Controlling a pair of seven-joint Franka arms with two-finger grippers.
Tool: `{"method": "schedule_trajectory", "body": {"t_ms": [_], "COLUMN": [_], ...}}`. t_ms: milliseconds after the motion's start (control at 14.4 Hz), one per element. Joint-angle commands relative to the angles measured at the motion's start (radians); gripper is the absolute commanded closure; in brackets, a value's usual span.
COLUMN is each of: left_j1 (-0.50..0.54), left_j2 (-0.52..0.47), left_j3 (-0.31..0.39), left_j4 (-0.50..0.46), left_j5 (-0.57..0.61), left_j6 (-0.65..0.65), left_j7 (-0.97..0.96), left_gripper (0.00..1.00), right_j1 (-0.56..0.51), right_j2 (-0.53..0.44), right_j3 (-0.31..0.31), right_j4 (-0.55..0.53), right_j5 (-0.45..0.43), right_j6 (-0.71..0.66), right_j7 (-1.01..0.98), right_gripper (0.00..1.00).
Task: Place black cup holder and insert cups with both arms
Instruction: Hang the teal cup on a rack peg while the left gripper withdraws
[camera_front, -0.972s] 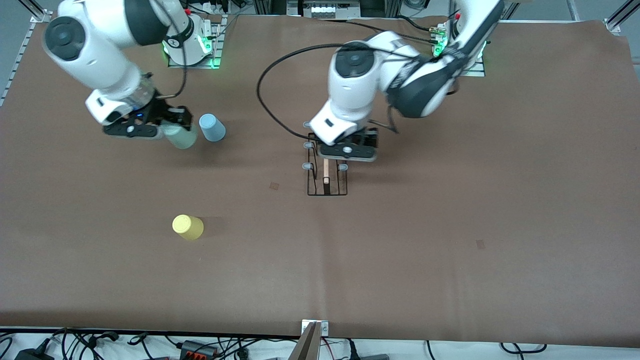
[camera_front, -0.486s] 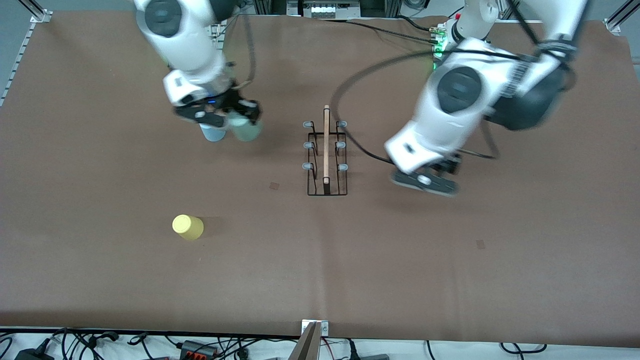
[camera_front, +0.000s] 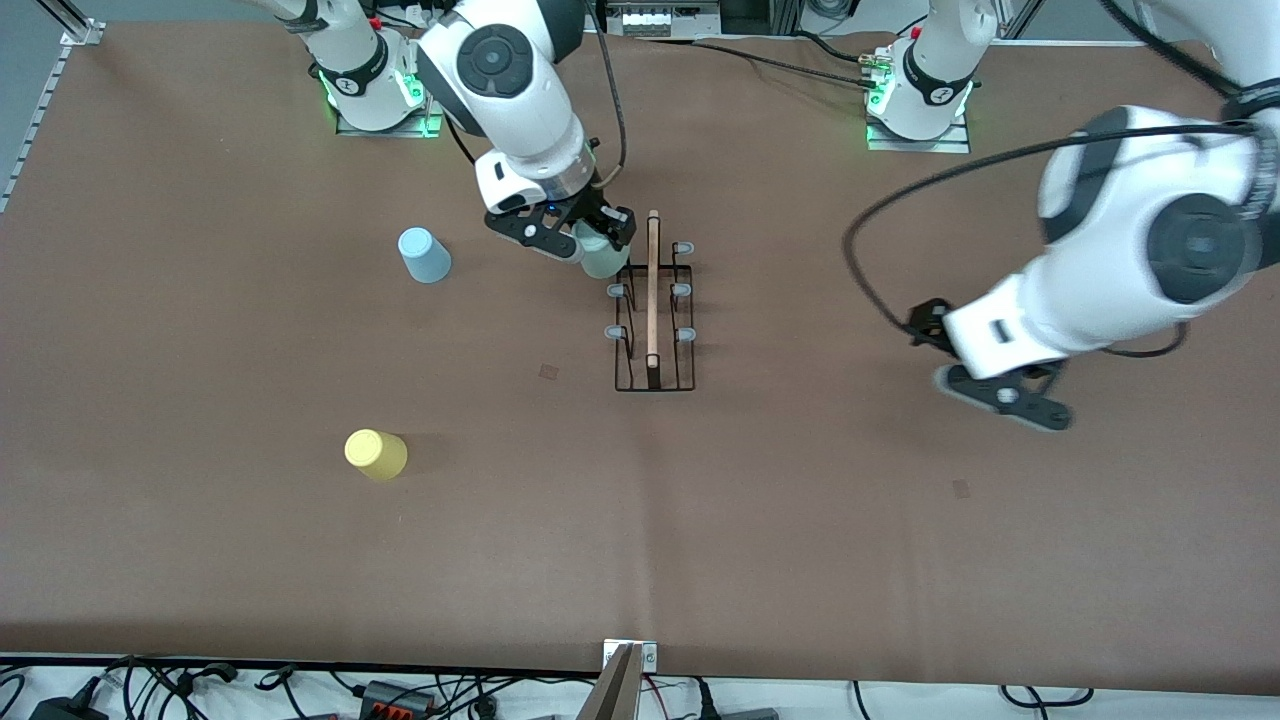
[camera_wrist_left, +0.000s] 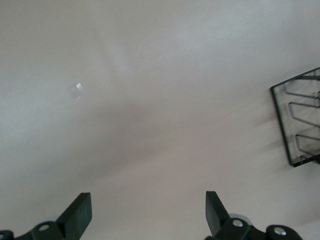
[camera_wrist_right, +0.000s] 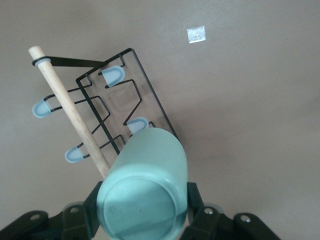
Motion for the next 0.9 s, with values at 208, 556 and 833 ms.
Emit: {"method": "schedule_trajectory", "body": {"t_ms": [208, 556, 833], "left_j1": [0.115, 0.113, 0.048], "left_j2": [-0.337, -0.399, -0.396], "left_j3": [0.074, 0.118, 0.170], "left_j4": [-0.429, -0.440, -0.434], "left_j5": [-0.028, -0.028, -0.028], "left_j6": [0.263, 0.232, 0.181], "left_j7": [0.038, 0.035, 0.029], "left_gripper": [0.00, 0.00, 0.00], "right_j1": [0.041, 0.043, 0.039], "right_j2": [0.044, 0.041, 0.046], "right_j3": [0.001, 0.019, 0.019], "right_j4": [-0.033, -0.062, -0.062], "right_j5": [-0.109, -0.114, -0.115], "right_j6": [0.038, 0.060, 0.081], "right_j7": [0.075, 0.092, 0.077], "right_gripper": [0.97, 0.96, 0.00]}}
